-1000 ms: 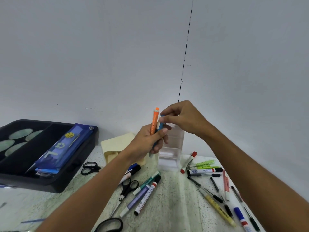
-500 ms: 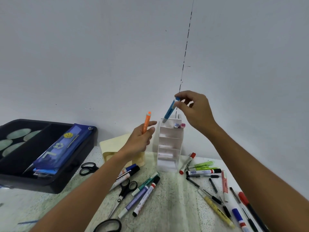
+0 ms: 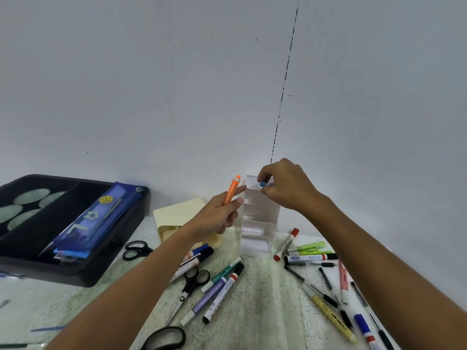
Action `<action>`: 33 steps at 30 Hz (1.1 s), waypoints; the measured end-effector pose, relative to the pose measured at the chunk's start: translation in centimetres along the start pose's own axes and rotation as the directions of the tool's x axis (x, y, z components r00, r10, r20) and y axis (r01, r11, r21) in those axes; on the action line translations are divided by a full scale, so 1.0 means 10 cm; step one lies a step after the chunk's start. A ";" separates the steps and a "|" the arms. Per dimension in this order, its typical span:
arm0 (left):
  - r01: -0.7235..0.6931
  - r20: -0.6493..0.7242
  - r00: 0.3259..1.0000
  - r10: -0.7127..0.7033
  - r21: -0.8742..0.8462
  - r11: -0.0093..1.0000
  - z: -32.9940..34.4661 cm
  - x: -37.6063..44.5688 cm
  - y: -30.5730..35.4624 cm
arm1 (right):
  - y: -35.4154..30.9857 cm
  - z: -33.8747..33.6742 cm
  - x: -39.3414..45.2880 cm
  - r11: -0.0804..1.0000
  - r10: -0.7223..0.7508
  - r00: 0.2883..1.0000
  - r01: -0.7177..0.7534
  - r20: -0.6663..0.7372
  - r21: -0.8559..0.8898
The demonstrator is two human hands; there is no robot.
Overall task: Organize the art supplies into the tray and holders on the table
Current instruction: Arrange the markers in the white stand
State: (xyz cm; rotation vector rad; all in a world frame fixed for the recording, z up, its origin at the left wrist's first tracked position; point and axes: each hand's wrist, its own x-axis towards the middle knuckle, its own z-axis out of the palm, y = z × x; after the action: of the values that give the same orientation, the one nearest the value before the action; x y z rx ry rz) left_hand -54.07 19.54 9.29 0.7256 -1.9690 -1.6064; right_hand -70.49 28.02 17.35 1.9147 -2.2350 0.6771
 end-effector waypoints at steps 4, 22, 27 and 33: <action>-0.005 0.027 1.000 0.008 -0.118 0.993 0.00 -0.01 0.02 | -0.03 -0.09 0.01 0.999 -0.024 1.000 0.025 -0.003 0.030; -0.187 -0.183 0.970 0.162 -0.124 0.975 -0.07 0.09 0.24 | -0.26 -0.48 0.07 0.837 0.095 0.968 0.047 -0.231 0.544; -0.118 -0.087 0.987 0.134 0.172 0.978 -0.03 0.11 0.02 | -0.10 -0.26 0.05 0.940 -0.003 0.985 0.061 -0.173 0.335; -0.175 -0.034 0.981 0.193 0.296 0.939 0.02 0.09 -0.10 | -0.05 -0.03 0.04 0.990 -0.092 0.995 0.095 -0.033 0.106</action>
State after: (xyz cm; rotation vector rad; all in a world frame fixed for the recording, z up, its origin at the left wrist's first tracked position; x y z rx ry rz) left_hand -54.78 18.87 8.27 0.6677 -2.1829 -1.1840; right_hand -70.17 27.72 17.91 2.0313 -2.1175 0.8196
